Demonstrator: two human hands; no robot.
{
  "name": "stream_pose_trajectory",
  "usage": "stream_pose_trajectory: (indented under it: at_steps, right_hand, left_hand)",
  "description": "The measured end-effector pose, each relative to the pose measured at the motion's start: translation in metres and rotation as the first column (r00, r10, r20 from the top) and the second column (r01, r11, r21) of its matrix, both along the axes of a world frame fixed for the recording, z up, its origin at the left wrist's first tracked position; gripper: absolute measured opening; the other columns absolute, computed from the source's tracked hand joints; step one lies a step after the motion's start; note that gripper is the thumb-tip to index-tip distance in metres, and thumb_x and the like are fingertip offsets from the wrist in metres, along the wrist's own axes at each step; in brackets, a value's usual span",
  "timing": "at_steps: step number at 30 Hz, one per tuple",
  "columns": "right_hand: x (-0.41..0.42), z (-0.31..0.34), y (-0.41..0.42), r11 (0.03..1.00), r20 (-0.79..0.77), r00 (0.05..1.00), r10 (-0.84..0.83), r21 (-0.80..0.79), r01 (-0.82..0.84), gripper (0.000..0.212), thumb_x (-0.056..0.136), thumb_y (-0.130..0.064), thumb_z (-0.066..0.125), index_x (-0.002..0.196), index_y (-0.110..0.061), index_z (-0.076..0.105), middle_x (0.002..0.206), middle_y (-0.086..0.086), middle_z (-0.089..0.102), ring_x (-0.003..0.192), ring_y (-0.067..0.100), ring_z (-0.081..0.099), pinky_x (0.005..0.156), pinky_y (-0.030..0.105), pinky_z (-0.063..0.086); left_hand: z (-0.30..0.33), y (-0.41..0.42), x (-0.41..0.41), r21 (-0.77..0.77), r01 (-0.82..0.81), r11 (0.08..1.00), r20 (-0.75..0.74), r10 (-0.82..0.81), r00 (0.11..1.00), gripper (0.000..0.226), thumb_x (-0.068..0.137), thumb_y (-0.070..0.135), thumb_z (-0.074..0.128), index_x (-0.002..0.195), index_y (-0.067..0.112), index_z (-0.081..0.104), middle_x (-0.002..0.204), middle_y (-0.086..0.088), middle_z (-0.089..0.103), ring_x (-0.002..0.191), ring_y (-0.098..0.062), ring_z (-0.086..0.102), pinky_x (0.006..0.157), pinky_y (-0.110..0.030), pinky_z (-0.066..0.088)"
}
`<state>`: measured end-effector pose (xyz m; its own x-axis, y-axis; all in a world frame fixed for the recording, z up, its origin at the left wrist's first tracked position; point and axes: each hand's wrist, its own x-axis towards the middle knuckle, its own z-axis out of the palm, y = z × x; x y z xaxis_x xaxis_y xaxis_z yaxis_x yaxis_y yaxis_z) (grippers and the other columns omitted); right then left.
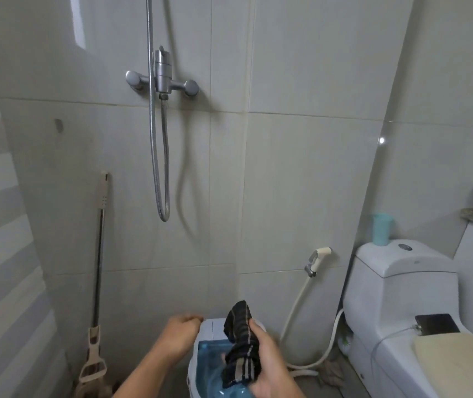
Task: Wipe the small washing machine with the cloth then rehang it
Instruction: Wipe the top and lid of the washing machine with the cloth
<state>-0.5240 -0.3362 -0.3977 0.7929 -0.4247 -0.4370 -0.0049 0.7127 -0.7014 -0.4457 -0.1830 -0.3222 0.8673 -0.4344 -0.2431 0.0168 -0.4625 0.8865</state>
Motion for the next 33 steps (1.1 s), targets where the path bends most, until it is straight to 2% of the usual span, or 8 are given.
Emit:
stream_pose_trajectory:
  at_steps: [3, 9, 12, 16, 19, 25, 30, 33]
  right_hand:
    - [0.013, -0.03, -0.003, 1.0, -0.071, 0.997, 0.005, 0.005, -0.004, 0.039, 0.099, -0.035, 0.06, 0.103, -0.001, 0.08, 0.1, 0.025, 0.077, 0.093, 0.042, 0.072, 0.092, 0.05, 0.055]
    - [0.06, -0.085, -0.023, 0.911, -0.304, 0.952, 0.036, -0.382, -0.156, 0.023, 0.101, -0.031, 0.06, 0.116, -0.023, 0.076, 0.096, 0.003, 0.081, 0.092, 0.024, 0.077, 0.088, 0.04, 0.06]
    - [0.091, -0.105, -0.036, 0.78, -0.369, 0.929, 0.023, -0.575, -0.248, 0.025, 0.102, -0.029, 0.058, 0.124, -0.032, 0.07, 0.098, -0.014, 0.075, 0.094, 0.009, 0.071, 0.079, 0.021, 0.054]
    - [0.135, -0.138, -0.051, 0.566, -0.452, 0.89, 0.053, -0.721, -0.4, 0.035, 0.101, -0.03, 0.059, 0.135, -0.03, 0.064, 0.116, -0.015, 0.068, 0.106, 0.009, 0.066, 0.087, 0.017, 0.048]
    - [0.167, -0.157, -0.061, 0.322, -0.533, 0.845, 0.048, -0.792, -0.518, 0.045, 0.101, -0.039, 0.055, 0.146, -0.035, 0.052, 0.126, -0.001, 0.055, 0.113, 0.02, 0.063, 0.099, 0.026, 0.047]
    - [0.224, -0.183, -0.074, -0.158, -0.658, 0.753, 0.024, -0.746, -0.647, 0.049, 0.1, -0.045, 0.046, 0.149, -0.042, 0.041, 0.12, 0.004, 0.047, 0.102, 0.028, 0.061, 0.084, 0.041, 0.056]
    - [0.257, -0.19, -0.081, -0.326, -0.68, 0.733, -0.023, -0.688, -0.648, 0.051, 0.101, -0.041, 0.047, 0.151, -0.031, 0.042, 0.128, 0.008, 0.045, 0.111, 0.033, 0.054, 0.088, 0.043, 0.053]
    - [0.267, -0.195, -0.08, -0.392, -0.696, 0.717, -0.027, -0.653, -0.648, 0.051, 0.102, -0.04, 0.047, 0.15, -0.026, 0.042, 0.128, 0.011, 0.044, 0.113, 0.034, 0.052, 0.09, 0.045, 0.054]
  left_hand:
    - [-0.026, 0.0, 0.02, 0.051, -0.038, 0.998, -0.01, 0.039, 0.999, 0.031, 0.095, 0.013, 0.046, 0.073, 0.026, 0.063, 0.082, 0.003, 0.064, 0.074, -0.01, 0.055, 0.069, -0.029, 0.046]
    - [-0.092, -0.016, 0.064, 0.213, 0.033, 0.976, -0.025, -0.029, 0.999, 0.031, 0.092, 0.021, 0.051, 0.119, 0.018, 0.066, 0.123, -0.004, 0.066, 0.098, -0.013, 0.055, 0.087, -0.025, 0.04]
    - [-0.129, -0.027, 0.093, 0.302, 0.047, 0.952, -0.036, -0.038, 0.999, 0.037, 0.09, 0.022, 0.052, 0.125, 0.015, 0.064, 0.127, -0.004, 0.066, 0.105, -0.016, 0.06, 0.092, -0.028, 0.044]
    - [-0.169, -0.042, 0.124, 0.321, 0.063, 0.945, -0.045, -0.051, 0.998, 0.038, 0.09, 0.019, 0.052, 0.127, 0.015, 0.063, 0.128, -0.006, 0.065, 0.106, -0.019, 0.061, 0.086, -0.025, 0.043]
    - [-0.197, -0.048, 0.143, 0.315, 0.056, 0.948, -0.072, -0.035, 0.997, 0.034, 0.092, 0.018, 0.053, 0.123, 0.01, 0.065, 0.126, -0.01, 0.066, 0.108, -0.022, 0.063, 0.08, -0.021, 0.039]
    - [-0.254, -0.045, 0.167, 0.321, 0.02, 0.947, -0.187, 0.043, 0.981, 0.036, 0.093, 0.01, 0.052, 0.127, 0.004, 0.061, 0.124, -0.016, 0.065, 0.087, -0.022, 0.061, 0.076, -0.025, 0.045]
    - [-0.317, -0.04, 0.183, 0.267, -0.041, 0.963, -0.279, 0.118, 0.953, 0.046, 0.084, 0.024, 0.054, 0.128, 0.014, 0.063, 0.11, -0.018, 0.072, 0.1, -0.034, 0.068, 0.087, -0.044, 0.056]
    - [-0.32, -0.042, 0.178, 0.193, -0.084, 0.978, -0.347, 0.148, 0.926, 0.025, 0.093, 0.015, 0.052, 0.095, 0.033, 0.07, 0.09, -0.007, 0.075, 0.093, -0.034, 0.07, 0.08, -0.048, 0.059]
